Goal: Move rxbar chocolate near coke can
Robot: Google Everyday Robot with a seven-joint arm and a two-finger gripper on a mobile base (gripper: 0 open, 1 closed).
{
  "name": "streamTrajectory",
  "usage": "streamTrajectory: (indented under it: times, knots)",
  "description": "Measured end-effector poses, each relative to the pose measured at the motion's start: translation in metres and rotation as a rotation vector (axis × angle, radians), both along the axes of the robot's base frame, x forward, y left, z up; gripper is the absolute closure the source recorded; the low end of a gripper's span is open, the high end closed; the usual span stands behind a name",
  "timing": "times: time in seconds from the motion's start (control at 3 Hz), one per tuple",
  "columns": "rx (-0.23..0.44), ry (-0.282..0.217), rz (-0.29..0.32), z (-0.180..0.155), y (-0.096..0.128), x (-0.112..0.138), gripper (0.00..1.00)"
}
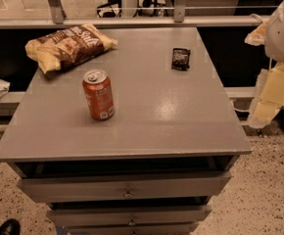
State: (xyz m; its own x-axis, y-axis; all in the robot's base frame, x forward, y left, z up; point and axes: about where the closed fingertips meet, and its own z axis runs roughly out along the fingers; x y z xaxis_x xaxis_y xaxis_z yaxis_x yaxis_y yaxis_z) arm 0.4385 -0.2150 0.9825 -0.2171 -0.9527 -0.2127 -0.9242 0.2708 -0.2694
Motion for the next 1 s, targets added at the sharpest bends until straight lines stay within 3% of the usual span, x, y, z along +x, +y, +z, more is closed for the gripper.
streamTrajectory:
  times: [0.33, 0.67, 1.0]
  knots:
    - [0.002, -0.006, 0.002, 0.001, 0.0, 0.001, 0.0]
    - [0.022, -0.051, 0.01, -0.001, 0.003, 0.016, 0.0]
    - [0.094, -0.123, 0.015, -0.005, 0.01, 0.058, 0.0]
